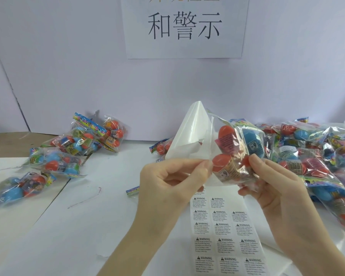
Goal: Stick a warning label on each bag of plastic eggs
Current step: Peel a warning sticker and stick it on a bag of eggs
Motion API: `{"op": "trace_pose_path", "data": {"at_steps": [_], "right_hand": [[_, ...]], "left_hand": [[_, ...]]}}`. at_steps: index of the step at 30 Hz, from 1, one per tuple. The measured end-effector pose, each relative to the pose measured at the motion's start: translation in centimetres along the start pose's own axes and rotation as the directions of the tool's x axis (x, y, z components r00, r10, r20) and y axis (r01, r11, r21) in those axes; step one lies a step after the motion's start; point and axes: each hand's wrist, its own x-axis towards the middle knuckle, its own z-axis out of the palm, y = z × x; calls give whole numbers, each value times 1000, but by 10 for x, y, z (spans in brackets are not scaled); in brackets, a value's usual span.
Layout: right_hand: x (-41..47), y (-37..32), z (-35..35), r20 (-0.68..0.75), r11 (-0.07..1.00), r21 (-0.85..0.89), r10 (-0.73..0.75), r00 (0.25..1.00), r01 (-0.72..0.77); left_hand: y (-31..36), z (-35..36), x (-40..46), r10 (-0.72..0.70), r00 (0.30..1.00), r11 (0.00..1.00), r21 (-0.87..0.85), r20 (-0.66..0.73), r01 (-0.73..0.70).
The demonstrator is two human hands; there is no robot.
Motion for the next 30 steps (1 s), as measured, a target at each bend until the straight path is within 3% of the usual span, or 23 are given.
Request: {"op": "trace_pose_path", "data": {"at_steps": [7,14,25,30], "right_hand": [[0,0,-2,25,999,-34,-41,999,42],[0,0,-4,32,997,-49,-50,998,51],[0,3,-6,11,979,-138,-148,989,148],[1,10,-5,-189,945,-219,-286,939,243]], "left_hand": [[-3,-4,4,-113,991,994,-4,69,113],[-3,-2,3,-89,982,995,-22,166,94],[1,3,3,-224,974,970,-91,39,227],[-12,6,5,-219,950,976,-37,-222,216]]}}
